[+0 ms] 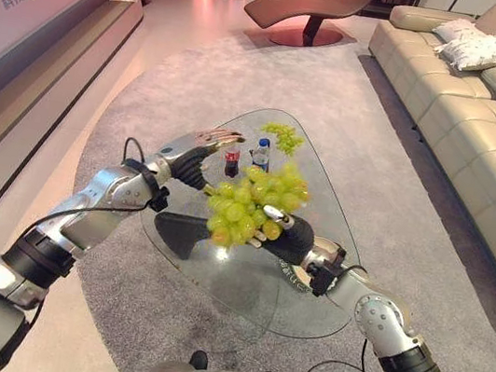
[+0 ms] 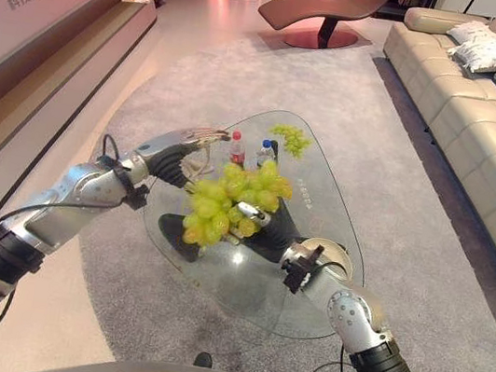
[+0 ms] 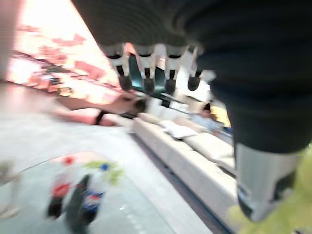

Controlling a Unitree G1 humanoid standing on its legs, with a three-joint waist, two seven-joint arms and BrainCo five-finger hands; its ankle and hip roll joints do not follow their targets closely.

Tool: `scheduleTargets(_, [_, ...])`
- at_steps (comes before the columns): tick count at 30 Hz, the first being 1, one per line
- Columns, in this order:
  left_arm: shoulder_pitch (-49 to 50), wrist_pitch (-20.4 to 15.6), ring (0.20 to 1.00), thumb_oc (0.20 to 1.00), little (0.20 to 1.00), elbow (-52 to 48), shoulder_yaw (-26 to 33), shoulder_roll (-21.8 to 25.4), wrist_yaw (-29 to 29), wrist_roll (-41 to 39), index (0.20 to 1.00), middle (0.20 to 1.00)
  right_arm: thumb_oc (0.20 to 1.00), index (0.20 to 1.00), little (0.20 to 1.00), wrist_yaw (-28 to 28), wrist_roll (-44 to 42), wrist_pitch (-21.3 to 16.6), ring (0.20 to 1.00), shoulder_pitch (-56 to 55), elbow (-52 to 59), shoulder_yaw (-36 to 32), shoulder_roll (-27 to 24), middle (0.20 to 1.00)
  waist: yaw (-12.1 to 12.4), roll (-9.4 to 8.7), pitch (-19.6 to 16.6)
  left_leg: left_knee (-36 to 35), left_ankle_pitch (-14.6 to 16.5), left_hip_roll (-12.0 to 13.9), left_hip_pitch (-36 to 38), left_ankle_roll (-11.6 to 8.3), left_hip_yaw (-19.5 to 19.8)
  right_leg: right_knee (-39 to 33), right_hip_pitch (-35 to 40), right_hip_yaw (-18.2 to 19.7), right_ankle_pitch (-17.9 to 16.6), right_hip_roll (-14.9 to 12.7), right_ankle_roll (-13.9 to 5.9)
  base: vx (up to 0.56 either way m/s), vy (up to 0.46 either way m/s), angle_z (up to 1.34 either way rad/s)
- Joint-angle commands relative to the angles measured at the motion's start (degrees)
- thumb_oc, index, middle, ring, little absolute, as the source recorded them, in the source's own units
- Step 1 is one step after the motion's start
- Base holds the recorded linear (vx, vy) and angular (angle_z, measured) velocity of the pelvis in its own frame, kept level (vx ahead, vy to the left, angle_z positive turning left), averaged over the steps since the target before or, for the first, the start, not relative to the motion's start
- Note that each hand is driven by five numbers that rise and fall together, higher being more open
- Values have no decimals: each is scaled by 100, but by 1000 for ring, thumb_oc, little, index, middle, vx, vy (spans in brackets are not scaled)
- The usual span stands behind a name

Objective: Pick up fruits into the plate

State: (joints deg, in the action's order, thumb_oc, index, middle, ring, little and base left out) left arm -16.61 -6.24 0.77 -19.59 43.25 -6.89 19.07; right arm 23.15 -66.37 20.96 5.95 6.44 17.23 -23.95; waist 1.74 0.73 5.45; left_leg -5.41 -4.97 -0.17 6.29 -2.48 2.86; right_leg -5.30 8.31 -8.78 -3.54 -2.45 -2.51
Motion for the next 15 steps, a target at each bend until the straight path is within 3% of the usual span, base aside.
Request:
scheduleTargets(1, [-174,-65,1000,1000,1000,320,445,-11,453,-289,1000,1000,200,200,200,322,-131,-656,200,156,295,-457,292,200,117,-158,-20,99,772,102,522,25,-349,53,266,-208,256,-382,-429,0,0,0])
scheduleTargets(15, [1257,-133,1000,1000,1000,1222,1517,-584,1083,-1496,1000,1000,200,200,200,165,478,-1501,200,-397,-172,-1378,324,200,64,-110,129,134,795,135,532,14,-395,85,229,-148,278,-395,-397,14,2,0])
